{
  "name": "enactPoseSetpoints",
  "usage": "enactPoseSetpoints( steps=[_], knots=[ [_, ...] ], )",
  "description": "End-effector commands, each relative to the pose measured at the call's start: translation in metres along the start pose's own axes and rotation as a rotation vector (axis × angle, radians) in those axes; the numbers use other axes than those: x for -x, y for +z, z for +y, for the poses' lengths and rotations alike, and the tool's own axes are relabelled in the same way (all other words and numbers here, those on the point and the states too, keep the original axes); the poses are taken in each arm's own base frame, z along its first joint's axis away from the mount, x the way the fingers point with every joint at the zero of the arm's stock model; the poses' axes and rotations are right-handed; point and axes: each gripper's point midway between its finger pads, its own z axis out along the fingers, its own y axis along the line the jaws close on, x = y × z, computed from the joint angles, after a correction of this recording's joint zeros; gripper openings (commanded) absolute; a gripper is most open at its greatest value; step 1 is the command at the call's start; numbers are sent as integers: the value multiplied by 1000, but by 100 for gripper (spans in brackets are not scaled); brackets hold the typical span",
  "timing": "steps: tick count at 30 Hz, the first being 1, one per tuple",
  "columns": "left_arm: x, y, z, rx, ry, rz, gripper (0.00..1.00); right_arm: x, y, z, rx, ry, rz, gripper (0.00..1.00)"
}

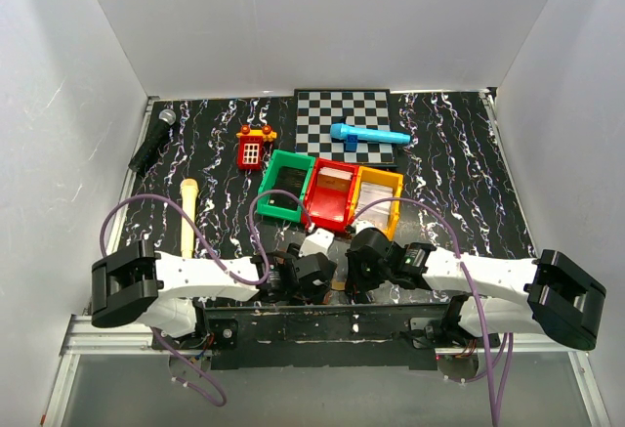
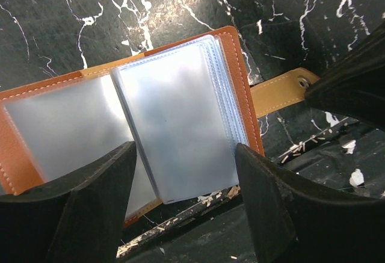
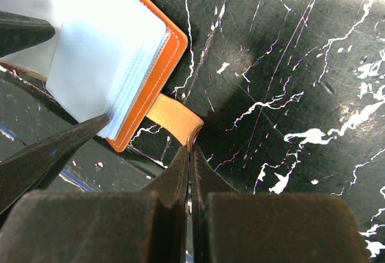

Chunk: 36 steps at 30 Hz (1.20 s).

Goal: Take the credit cards out of the card holder
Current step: Remove the credit card from the card holder.

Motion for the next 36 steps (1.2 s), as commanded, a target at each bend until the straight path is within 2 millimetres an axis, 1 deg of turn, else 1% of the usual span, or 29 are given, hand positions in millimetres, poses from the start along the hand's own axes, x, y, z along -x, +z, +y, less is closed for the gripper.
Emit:
enactPoseSetpoints(
  steps=[1, 2, 8, 12, 16, 21, 25, 29, 36],
  knots=[
    [7, 0, -8, 5, -6, -4, 65, 4, -1, 3, 22, 9, -20, 1],
    [4, 1, -4, 27, -6, 8, 64, 3, -1, 3, 20, 9, -18, 1],
    [9, -4, 3, 53, -38, -20, 58, 2, -1, 1, 16, 9, -19, 1],
    [7, -4, 10, 82, -38, -20, 54, 2, -2, 0, 15, 9, -20, 1],
    [5, -6, 16, 110, -53, -21, 53, 1, -2, -2, 11, 12, -20, 1],
    [6, -11, 28, 158, -68, -37, 56, 0, -3, -2, 12, 12, -21, 1],
    [4, -15, 41, 204, -87, -42, 57, 1, -3, -2, 12, 12, -23, 1],
    [4, -20, 56, 216, -145, -56, 59, 1, -4, -1, 16, 10, -22, 1],
    [2, -29, 91, 245, -252, -69, 61, 2, -5, 0, 18, 7, -20, 1]
  ],
)
